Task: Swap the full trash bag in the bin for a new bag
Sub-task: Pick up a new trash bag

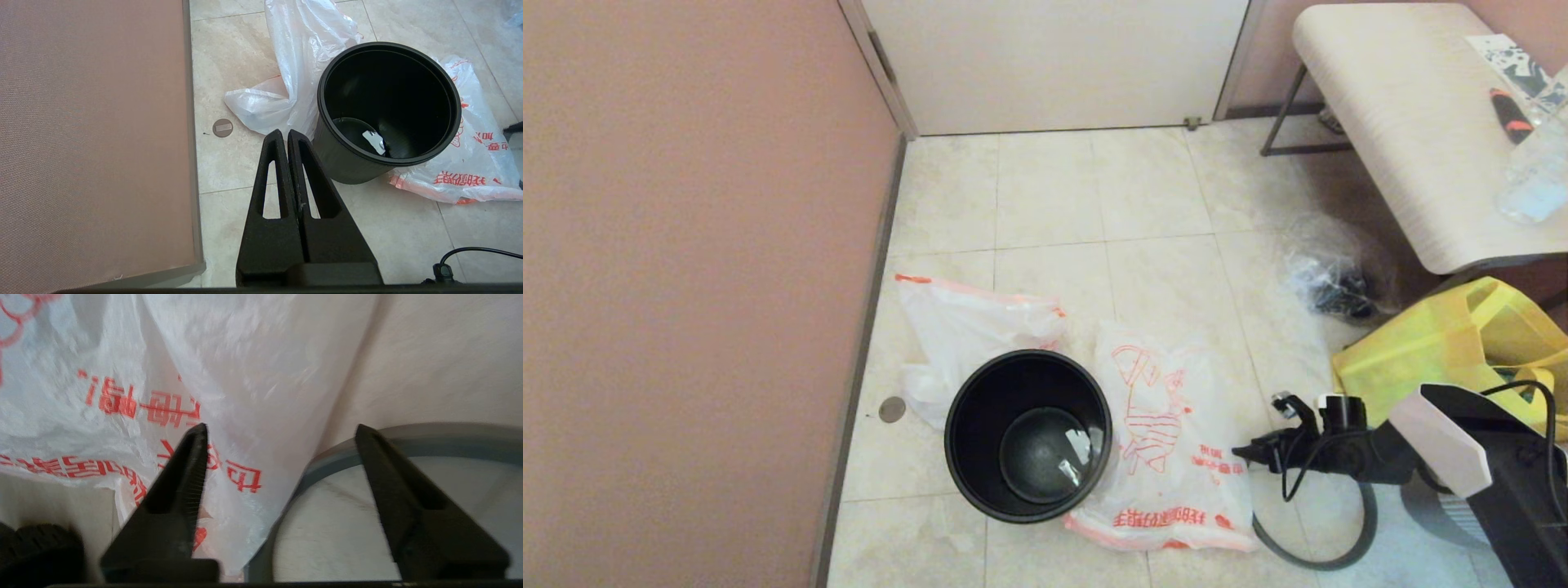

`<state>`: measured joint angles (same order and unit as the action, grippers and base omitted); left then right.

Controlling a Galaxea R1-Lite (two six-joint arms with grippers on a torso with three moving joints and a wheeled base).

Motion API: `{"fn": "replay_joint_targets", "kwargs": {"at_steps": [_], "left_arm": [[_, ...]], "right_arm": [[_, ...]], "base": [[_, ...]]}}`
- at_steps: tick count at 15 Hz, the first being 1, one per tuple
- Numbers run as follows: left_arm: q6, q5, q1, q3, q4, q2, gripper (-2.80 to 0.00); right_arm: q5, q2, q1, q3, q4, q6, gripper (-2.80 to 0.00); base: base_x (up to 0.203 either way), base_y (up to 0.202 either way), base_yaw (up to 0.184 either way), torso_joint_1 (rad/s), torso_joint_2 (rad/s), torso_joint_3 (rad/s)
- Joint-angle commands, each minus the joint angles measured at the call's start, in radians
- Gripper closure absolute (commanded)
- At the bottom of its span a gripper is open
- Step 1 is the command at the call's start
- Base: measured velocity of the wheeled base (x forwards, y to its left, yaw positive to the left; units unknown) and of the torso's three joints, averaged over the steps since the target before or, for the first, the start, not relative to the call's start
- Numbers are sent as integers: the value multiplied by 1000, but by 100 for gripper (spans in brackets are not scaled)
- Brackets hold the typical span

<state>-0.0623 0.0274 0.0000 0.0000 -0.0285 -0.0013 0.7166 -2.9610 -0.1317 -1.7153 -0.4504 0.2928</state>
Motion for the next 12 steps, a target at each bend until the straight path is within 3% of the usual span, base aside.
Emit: {"fn": "replay_joint_targets", "kwargs": {"at_steps": [1, 12], "left_arm": [[-1, 0, 0, 12, -1, 1, 0], [-1, 0, 0, 12, -1, 1, 0]], "right_arm": [[10, -47, -3, -36, 5, 5, -280], [34, -84, 47, -77, 73, 6, -280]], "base": [[0, 0, 0, 0, 0, 0], [0, 0, 0, 0, 0, 0]]}}
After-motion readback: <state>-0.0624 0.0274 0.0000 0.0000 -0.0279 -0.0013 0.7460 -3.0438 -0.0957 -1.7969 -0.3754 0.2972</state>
